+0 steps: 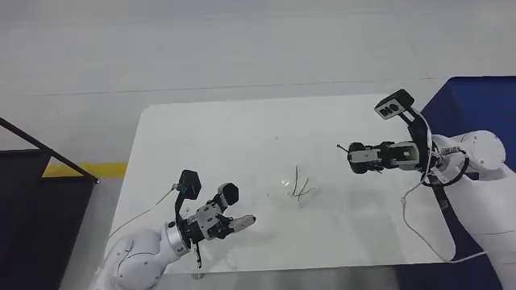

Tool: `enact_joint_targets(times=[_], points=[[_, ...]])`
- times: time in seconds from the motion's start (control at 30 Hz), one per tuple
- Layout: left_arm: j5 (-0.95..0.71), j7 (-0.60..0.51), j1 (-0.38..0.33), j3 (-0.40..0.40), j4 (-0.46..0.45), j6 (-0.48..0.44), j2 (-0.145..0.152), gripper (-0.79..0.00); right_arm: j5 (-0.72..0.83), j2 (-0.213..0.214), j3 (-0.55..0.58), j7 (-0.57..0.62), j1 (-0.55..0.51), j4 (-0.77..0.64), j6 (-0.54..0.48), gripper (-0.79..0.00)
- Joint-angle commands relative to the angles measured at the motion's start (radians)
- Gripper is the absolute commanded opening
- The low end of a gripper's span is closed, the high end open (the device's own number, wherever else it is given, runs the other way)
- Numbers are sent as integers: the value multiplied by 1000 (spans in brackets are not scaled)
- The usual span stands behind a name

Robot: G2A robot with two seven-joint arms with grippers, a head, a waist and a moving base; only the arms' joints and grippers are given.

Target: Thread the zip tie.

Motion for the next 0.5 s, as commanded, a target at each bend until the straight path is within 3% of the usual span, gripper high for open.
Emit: enact_joint_targets(times=[0.0, 0.37, 0.47], points=[[0, 0, 0, 0, 0, 0, 0, 0, 16, 2, 22, 31, -4, 64, -2, -785], [0, 0, 0, 0, 0, 0, 0, 0, 59, -1, 30, 29, -1, 94, -5, -785], [56, -45, -9, 22, -16, 33, 0, 0, -50, 4, 34, -4, -24, 73, -28, -785]])
